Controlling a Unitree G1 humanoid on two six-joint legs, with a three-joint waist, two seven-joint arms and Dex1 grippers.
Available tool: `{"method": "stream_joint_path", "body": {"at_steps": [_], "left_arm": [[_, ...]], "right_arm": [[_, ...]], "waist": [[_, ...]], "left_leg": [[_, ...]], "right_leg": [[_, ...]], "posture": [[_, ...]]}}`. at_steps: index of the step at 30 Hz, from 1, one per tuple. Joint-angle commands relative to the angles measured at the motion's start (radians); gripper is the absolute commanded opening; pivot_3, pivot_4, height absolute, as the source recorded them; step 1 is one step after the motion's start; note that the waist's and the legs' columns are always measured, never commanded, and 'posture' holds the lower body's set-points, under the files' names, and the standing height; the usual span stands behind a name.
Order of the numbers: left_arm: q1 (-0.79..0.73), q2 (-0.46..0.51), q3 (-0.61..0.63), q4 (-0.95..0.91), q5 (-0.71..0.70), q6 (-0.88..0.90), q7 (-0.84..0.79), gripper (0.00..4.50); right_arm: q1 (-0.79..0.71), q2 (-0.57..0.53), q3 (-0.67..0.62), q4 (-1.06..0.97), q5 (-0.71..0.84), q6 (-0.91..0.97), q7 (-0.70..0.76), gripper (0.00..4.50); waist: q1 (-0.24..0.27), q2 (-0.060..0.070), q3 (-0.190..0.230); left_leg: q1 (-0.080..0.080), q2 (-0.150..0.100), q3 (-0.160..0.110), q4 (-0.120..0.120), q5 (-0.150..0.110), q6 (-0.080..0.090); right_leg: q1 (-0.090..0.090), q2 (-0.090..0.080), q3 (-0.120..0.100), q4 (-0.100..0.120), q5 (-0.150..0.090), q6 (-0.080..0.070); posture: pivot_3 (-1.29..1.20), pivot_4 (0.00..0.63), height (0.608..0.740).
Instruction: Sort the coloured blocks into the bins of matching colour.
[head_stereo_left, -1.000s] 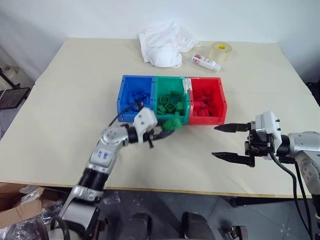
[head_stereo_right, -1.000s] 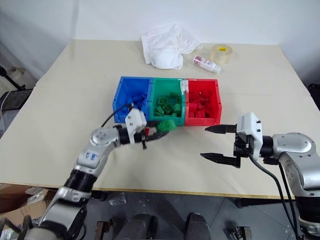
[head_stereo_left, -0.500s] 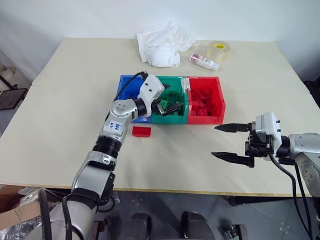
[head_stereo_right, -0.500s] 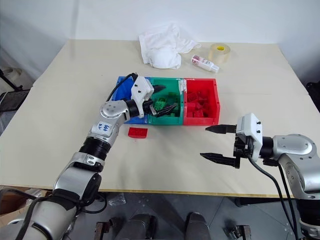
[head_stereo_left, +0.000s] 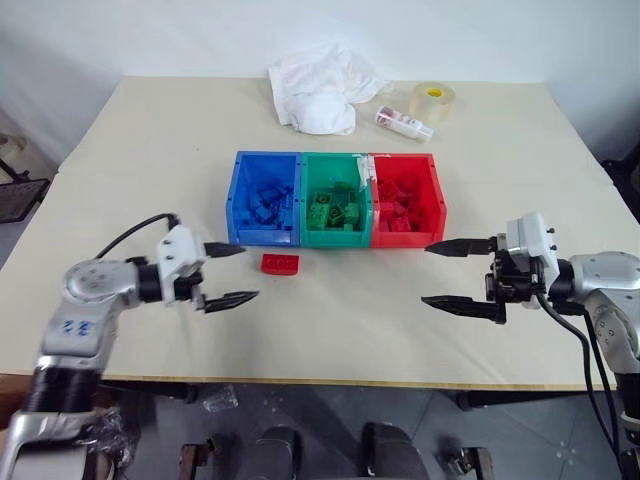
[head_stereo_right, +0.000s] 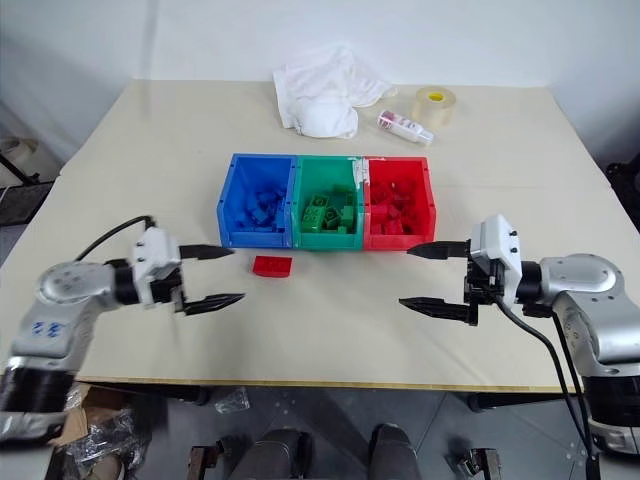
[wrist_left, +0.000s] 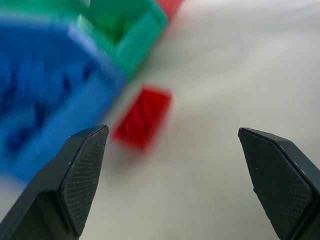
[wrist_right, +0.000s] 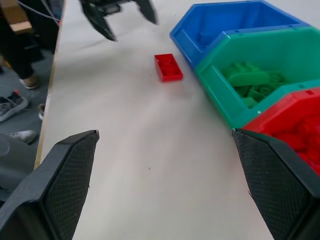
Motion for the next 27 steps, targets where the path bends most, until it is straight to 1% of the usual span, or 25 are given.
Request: {"method": "stream_joint_path", "body": {"at_steps": [1, 4, 6, 11, 17, 24, 27], "left_arm": [[0.11, 0.058, 0.102, -0.032, -0.034, -0.016, -0.038, 4.43], [0.153, 0.071, 0.127, -0.038, -0.038, -0.02, -0.032, 4.43], [0.137, 0.056, 0.118, -0.048, -0.039, -0.005, -0.006, 4.43], [0.053, -0.017, 0.018, -0.016, 0.021, -0.011, 0.062, 4.43], [-0.053, -0.132, -0.119, 0.107, 0.123, -0.074, 0.117, 4.43], [-0.178, -0.218, -0.191, 0.301, 0.195, -0.156, 0.153, 4.43], [-0.214, -0.255, -0.21, 0.349, 0.204, -0.18, 0.149, 4.43]], "right_arm": [[-0.034, 0.006, 0.008, 0.019, -0.005, -0.026, 0.025, 4.5], [-0.052, 0.01, 0.02, 0.035, -0.01, -0.031, 0.034, 4.5], [-0.06, 0.014, 0.024, 0.04, -0.013, -0.032, 0.037, 4.5], [-0.057, 0.018, 0.02, 0.032, -0.016, -0.029, 0.034, 4.5], [-0.023, 0.016, 0.0, -0.006, -0.009, -0.018, 0.011, 4.5], [0.02, 0.011, -0.026, -0.051, 0.003, -0.005, -0.021, 4.5], [0.032, 0.011, -0.033, -0.065, 0.007, -0.002, -0.033, 4.5]], "waist": [[-0.002, 0.0, 0.0], [0.002, 0.0, 0.0], [0.005, 0.0, 0.0], [0.011, 0.0, 0.0], [0.012, 0.0, 0.0], [0.013, 0.0, 0.0], [0.016, 0.0, 0.0]], "left_leg": [[0.0, 0.0, 0.0, 0.0, 0.0, 0.0], [0.0, 0.0, 0.0, 0.0, 0.0, 0.0], [0.0, 0.0, 0.0, 0.0, 0.0, 0.0], [0.0, -0.001, 0.0, 0.0, 0.0, 0.0], [0.0, -0.001, 0.001, 0.0, 0.0, 0.0], [0.0, -0.001, 0.002, 0.0, 0.0, 0.0], [0.0, -0.002, 0.002, 0.0, 0.0, 0.0]], "right_leg": [[0.0, 0.0, 0.0, 0.0, 0.0, 0.0], [0.0, 0.0, 0.0, 0.0, 0.0, 0.0], [0.0, 0.0, 0.0, 0.0, 0.0, 0.0], [-0.001, 0.0, 0.0, 0.001, 0.0, 0.0], [-0.001, 0.0, 0.0, 0.003, 0.0, 0.0], [-0.002, 0.0, 0.0, 0.004, 0.0, 0.0], [-0.001, 0.0, -0.001, 0.004, 0.0, 0.0]], "posture": [[0.0, 0.15, 0.74], [0.0, 0.15, 0.74], [0.0, 0.15, 0.74], [0.0, 0.15, 0.74], [0.0, 0.15, 0.74], [0.0, 0.15, 0.74], [0.0, 0.15, 0.74]]}}
